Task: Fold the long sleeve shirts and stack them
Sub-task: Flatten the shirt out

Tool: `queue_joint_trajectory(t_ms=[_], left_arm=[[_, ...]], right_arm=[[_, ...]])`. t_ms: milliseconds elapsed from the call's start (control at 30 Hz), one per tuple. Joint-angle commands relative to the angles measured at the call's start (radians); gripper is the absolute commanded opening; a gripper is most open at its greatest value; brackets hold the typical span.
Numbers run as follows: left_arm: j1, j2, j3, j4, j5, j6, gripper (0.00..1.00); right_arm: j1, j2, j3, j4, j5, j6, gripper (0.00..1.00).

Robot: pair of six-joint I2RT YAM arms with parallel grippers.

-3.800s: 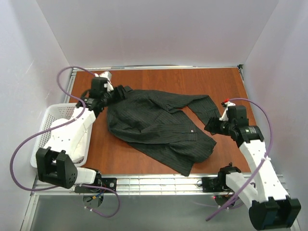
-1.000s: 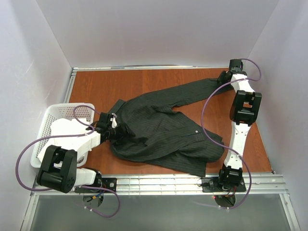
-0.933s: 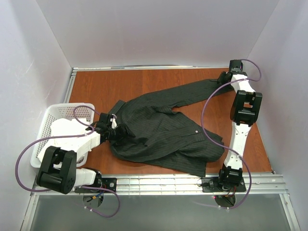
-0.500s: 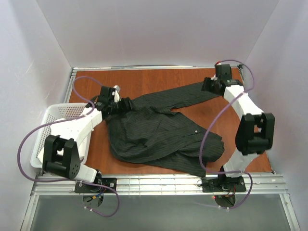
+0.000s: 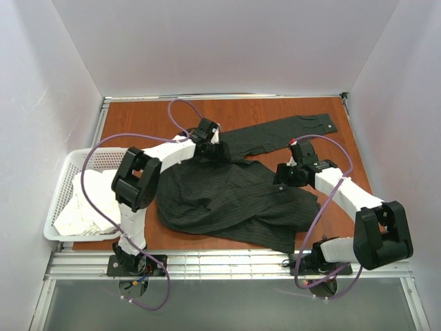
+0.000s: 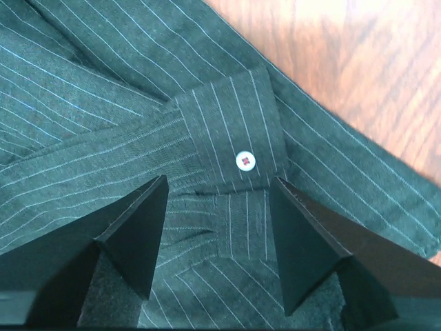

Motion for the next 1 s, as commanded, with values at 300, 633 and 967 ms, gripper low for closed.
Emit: queue_joint_trajectory(t_ms=[300,633,967], left_arm=[[0.023,0.262,0.185,0.106,-0.191,-0.115,0.59],[0.207,0.347,0.255,0.108,-0.15,-0.221,0.6],[0.244,0.178,0.145,0.108,-0.056,-0.12,0.69]], right_arm=[[0.03,-0.089,-0.124,0.023,-0.071,0.052,0.57],[-0.026,0.067,-0.094,0.015,0.002,0.017,0.61],[-0.12,0.086,0.139,-0.012,0.072,-0.089,0.61]])
